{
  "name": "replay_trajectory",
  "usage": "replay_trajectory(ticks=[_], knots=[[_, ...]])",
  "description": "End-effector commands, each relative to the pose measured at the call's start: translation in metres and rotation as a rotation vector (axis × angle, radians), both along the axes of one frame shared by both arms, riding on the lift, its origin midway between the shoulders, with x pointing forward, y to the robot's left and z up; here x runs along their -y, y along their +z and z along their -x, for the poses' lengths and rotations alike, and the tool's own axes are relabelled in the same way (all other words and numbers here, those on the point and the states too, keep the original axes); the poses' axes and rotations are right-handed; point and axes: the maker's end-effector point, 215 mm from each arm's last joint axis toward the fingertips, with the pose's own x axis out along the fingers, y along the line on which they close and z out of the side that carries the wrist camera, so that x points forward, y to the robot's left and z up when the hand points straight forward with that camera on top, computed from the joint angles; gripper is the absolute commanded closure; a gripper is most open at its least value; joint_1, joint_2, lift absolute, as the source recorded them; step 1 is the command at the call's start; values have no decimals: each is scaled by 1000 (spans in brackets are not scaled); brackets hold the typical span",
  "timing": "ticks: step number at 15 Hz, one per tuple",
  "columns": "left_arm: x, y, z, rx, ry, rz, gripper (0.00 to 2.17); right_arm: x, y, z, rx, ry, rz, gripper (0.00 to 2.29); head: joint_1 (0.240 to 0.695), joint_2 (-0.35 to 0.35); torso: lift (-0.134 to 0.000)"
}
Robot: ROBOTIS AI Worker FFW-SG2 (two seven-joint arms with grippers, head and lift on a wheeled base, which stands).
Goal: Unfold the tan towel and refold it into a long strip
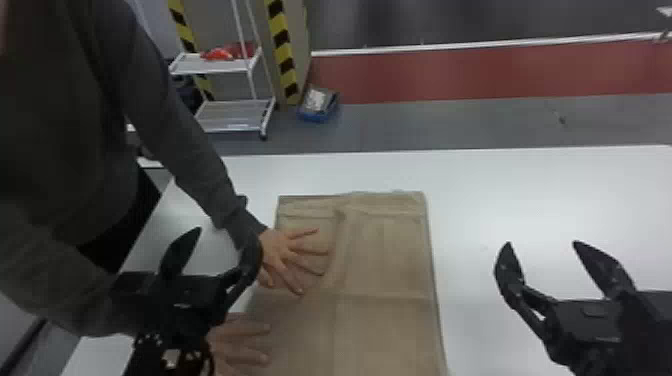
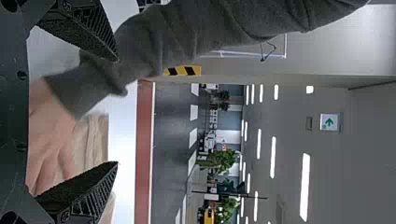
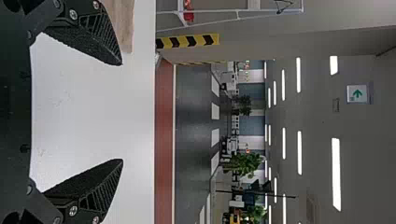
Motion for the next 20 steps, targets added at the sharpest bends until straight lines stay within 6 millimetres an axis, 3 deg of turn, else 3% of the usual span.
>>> replay_trajectory(ticks=[1,20], knots=[[0,0,0,0,0,0,97,1,-1,0,-1,-1,1,154,695,155,-125],[2,-3,-2,-1,-5,1,97,4,-6,1,-12,-9,1,157,695,149,-125]])
